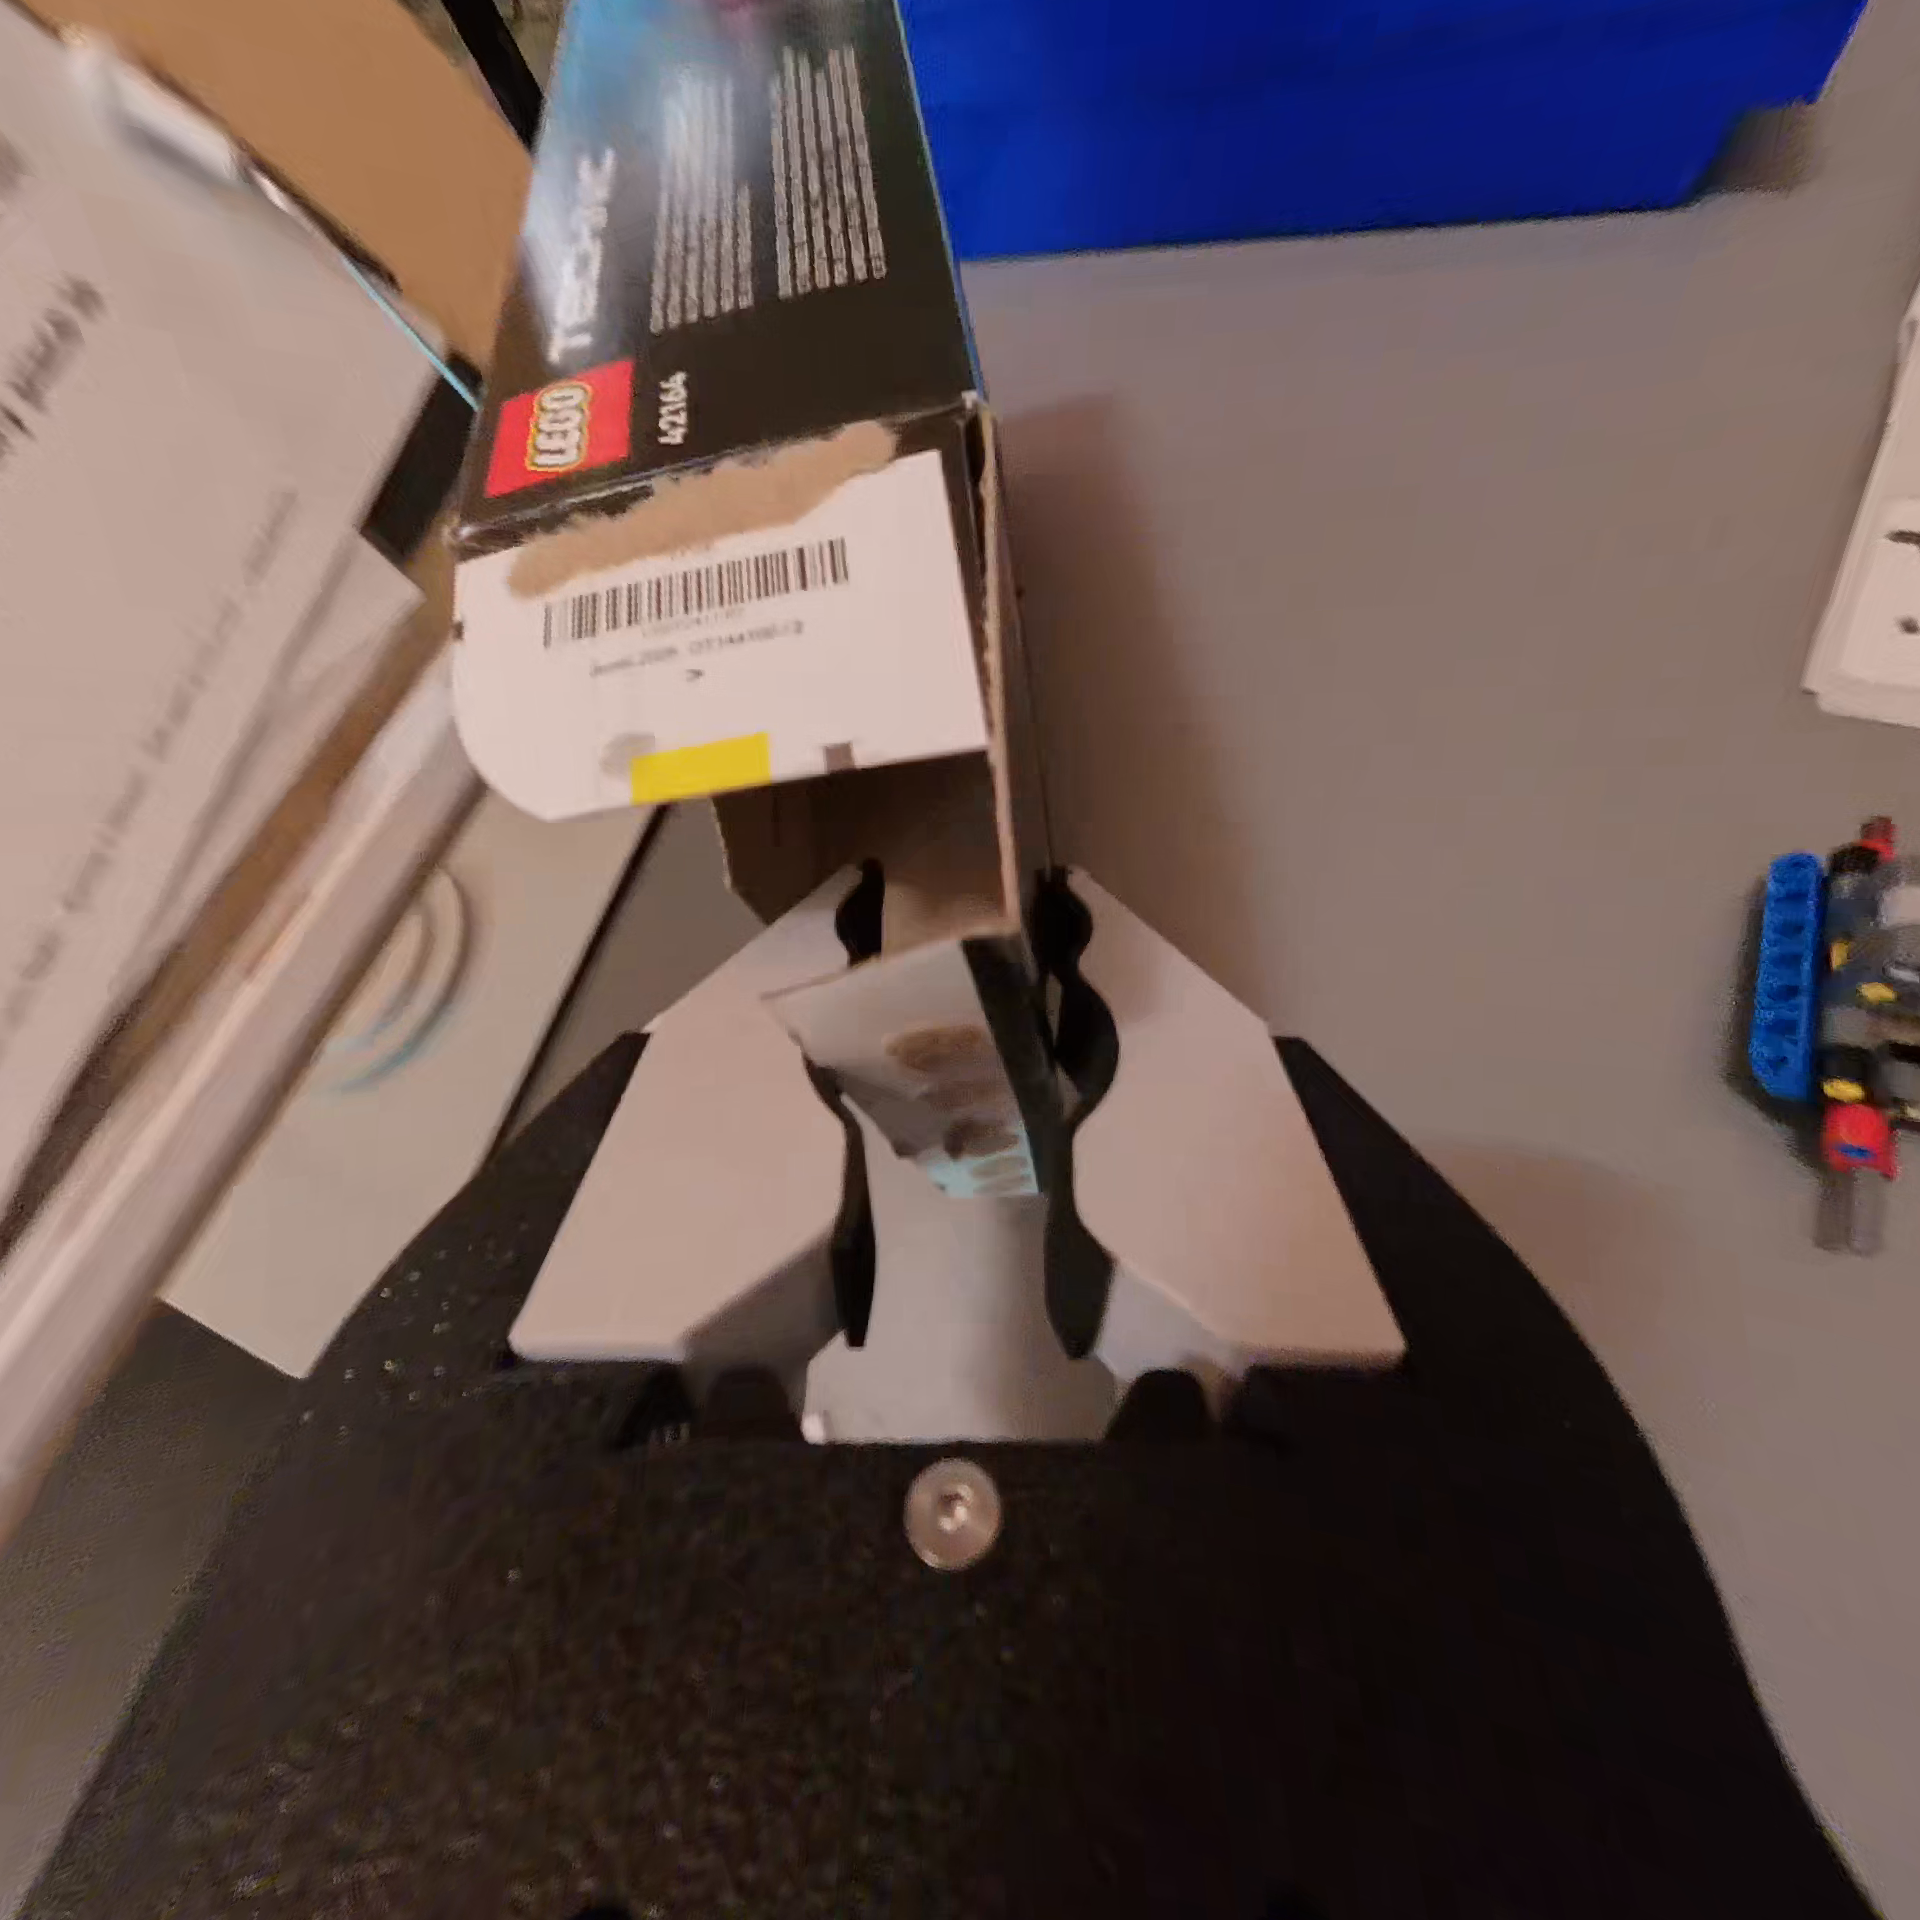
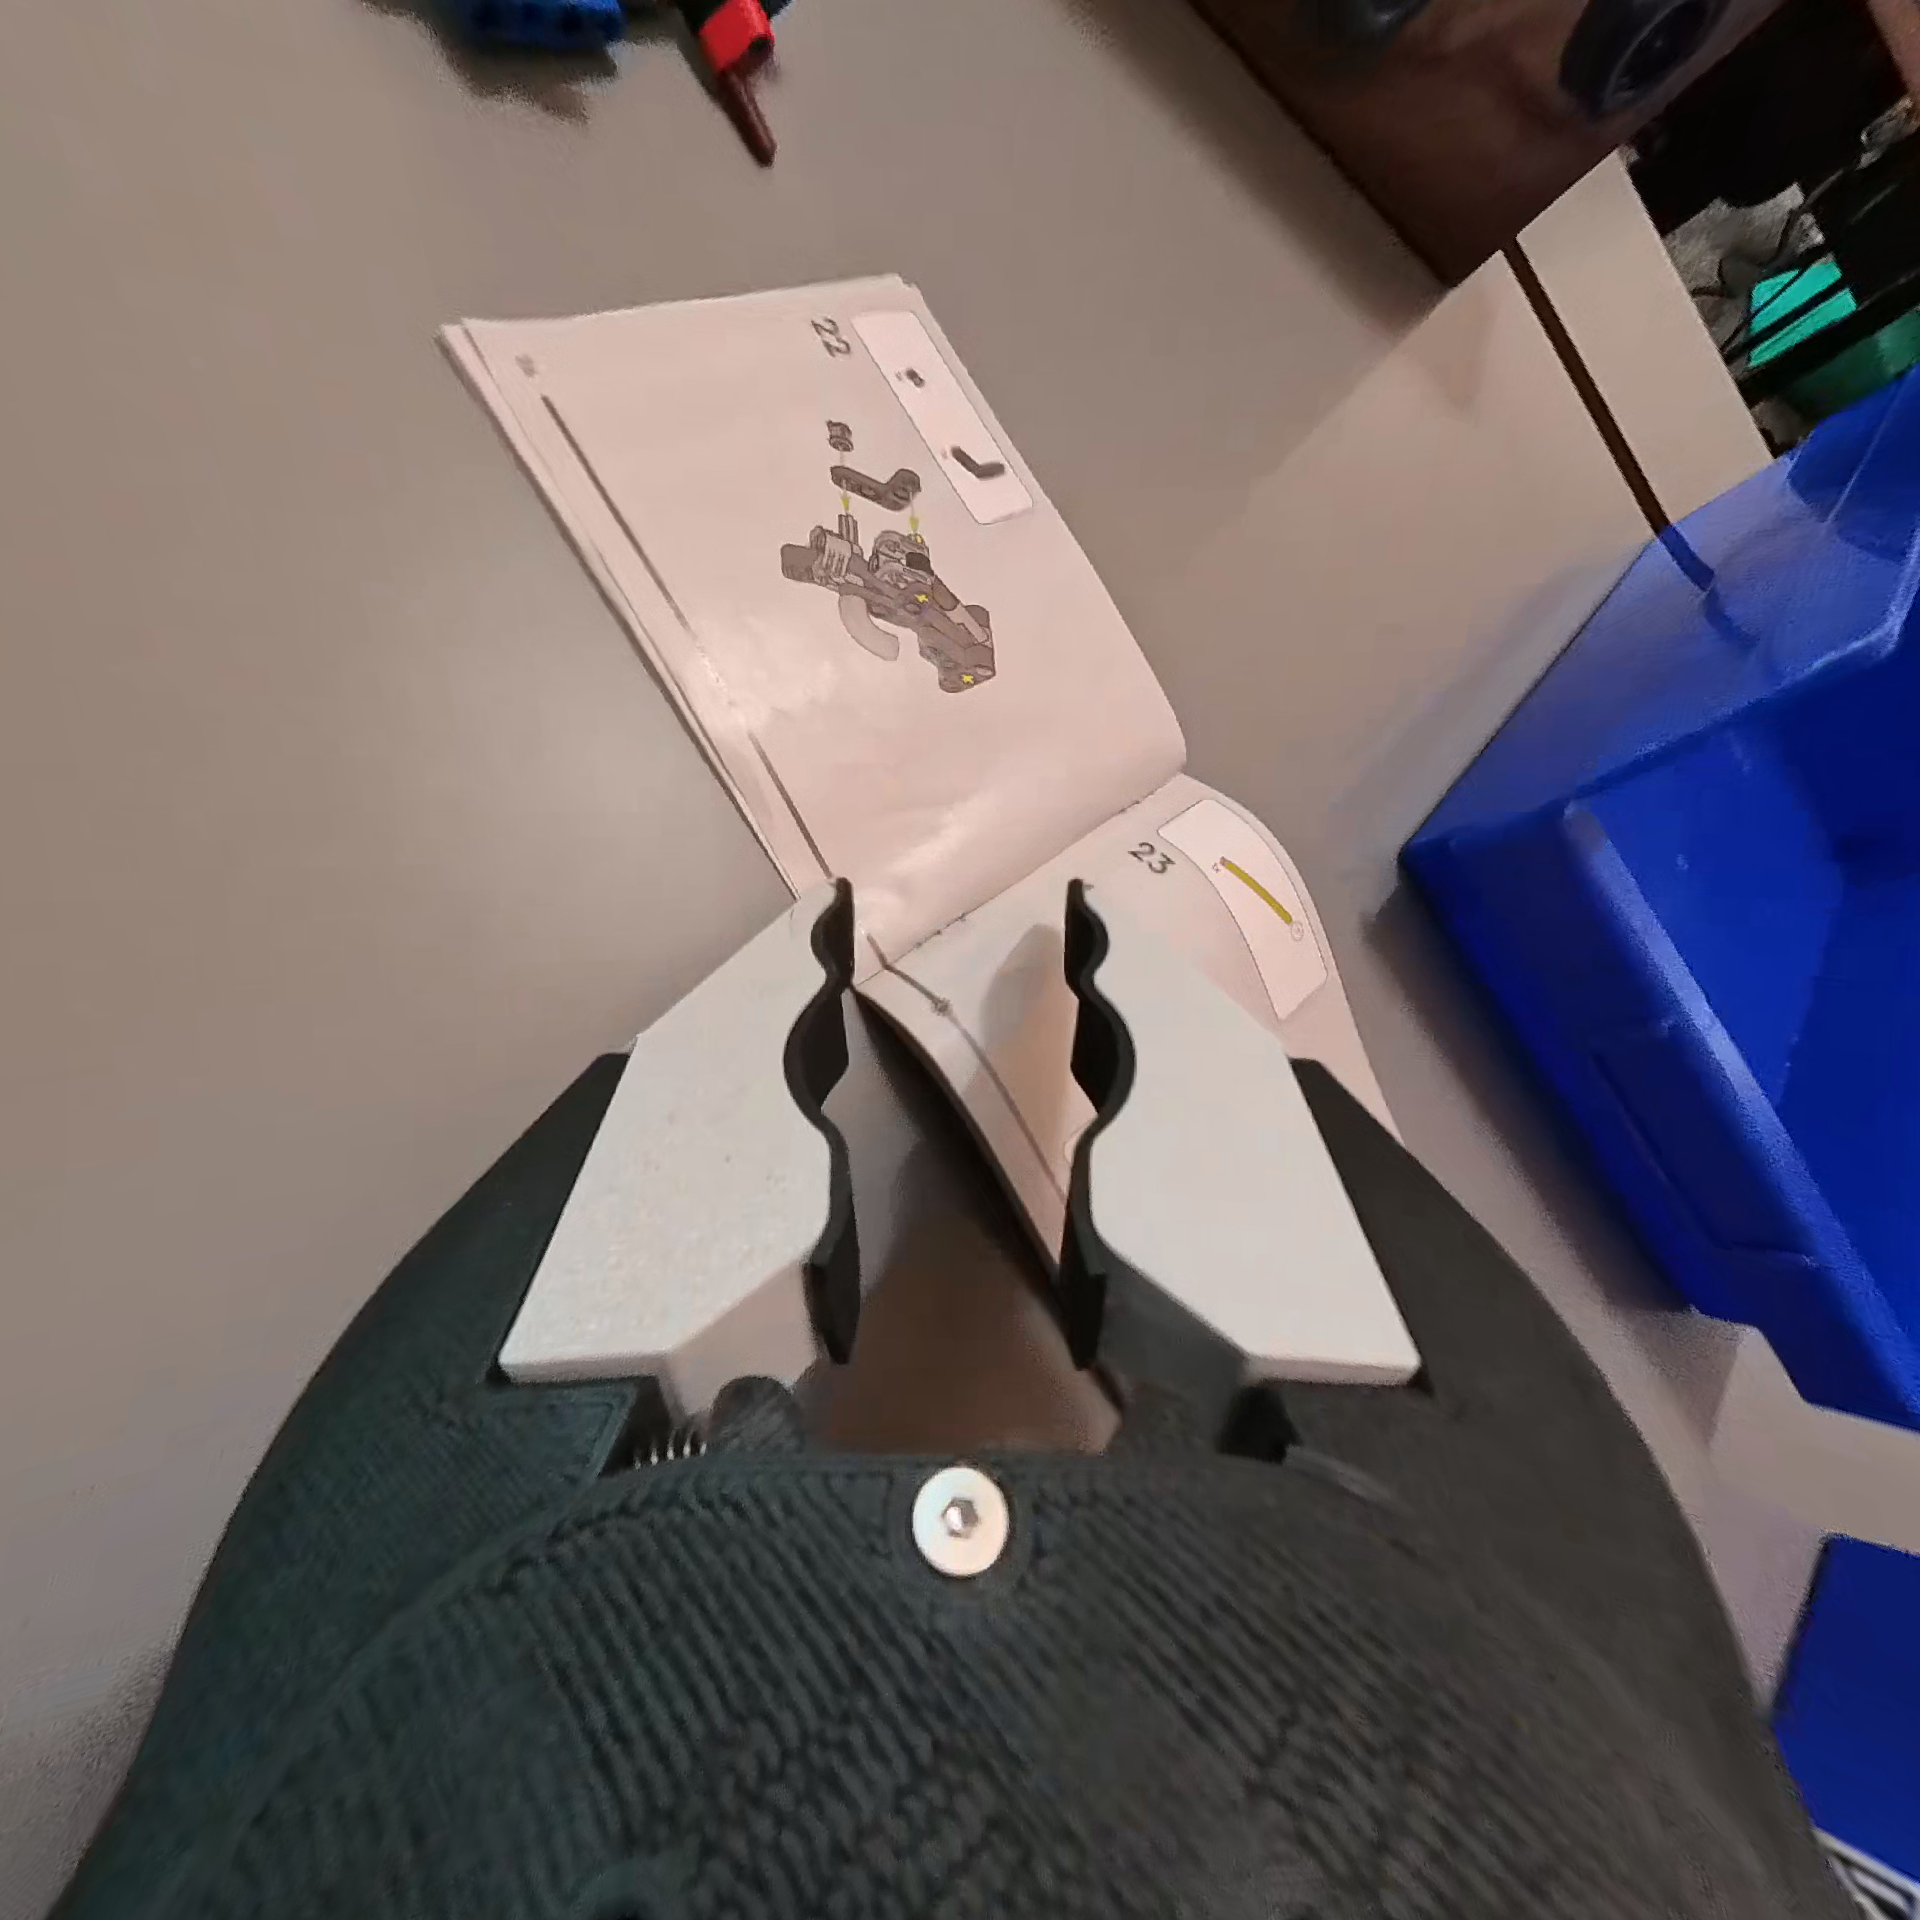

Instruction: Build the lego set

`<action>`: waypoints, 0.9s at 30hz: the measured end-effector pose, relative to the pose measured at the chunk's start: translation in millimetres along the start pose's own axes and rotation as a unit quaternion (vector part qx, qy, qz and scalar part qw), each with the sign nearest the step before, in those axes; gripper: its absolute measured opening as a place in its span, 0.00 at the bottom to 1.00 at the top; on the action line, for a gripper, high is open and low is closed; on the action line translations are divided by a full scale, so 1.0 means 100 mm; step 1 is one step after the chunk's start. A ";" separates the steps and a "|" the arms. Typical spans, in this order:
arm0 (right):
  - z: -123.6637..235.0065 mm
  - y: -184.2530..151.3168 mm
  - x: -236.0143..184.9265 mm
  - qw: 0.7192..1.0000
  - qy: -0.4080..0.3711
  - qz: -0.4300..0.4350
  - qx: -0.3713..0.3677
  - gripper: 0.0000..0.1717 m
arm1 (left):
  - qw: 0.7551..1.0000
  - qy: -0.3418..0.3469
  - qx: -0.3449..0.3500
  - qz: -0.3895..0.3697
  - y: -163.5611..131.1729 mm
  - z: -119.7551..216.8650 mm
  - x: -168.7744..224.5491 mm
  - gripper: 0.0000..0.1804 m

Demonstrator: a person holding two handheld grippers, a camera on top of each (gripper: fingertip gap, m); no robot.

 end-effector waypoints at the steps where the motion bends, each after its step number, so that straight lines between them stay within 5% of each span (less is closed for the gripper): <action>1: 0.05 -0.02 0.01 1.000 -0.002 0.006 -0.010 0.22 | 1.000 0.001 0.002 -0.009 0.07 0.00 -0.02 0.15; 6: 0.40 -0.07 0.09 0.999 0.000 -0.035 0.015 0.22 | 0.995 -0.086 0.043 0.030 0.47 0.13 -0.18 0.12; 12: 0.20 -0.06 0.04 0.999 0.008 -0.004 0.047 0.22 | 0.990 -0.120 -0.017 0.069 0.10 0.06 -0.35 0.11; 20: -0.16 0.06 -0.08 0.998 0.031 0.051 0.023 0.10 | 0.996 -0.050 -0.030 0.067 -0.24 0.12 -0.31 0.20; 27: -0.28 0.17 -0.09 0.996 0.001 0.089 0.005 0.00 | 0.997 0.042 -0.035 0.052 -0.30 0.63 -0.18 0.28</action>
Point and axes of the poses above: each gripper's, where its closed fingertips meet, z back along the fingers, y out of its top, x = y × z across the jaws, the point moved 6 cm from there along z, back along the fingers, and after that the axes turned 4 degrees about x, right-handed, at the moved point
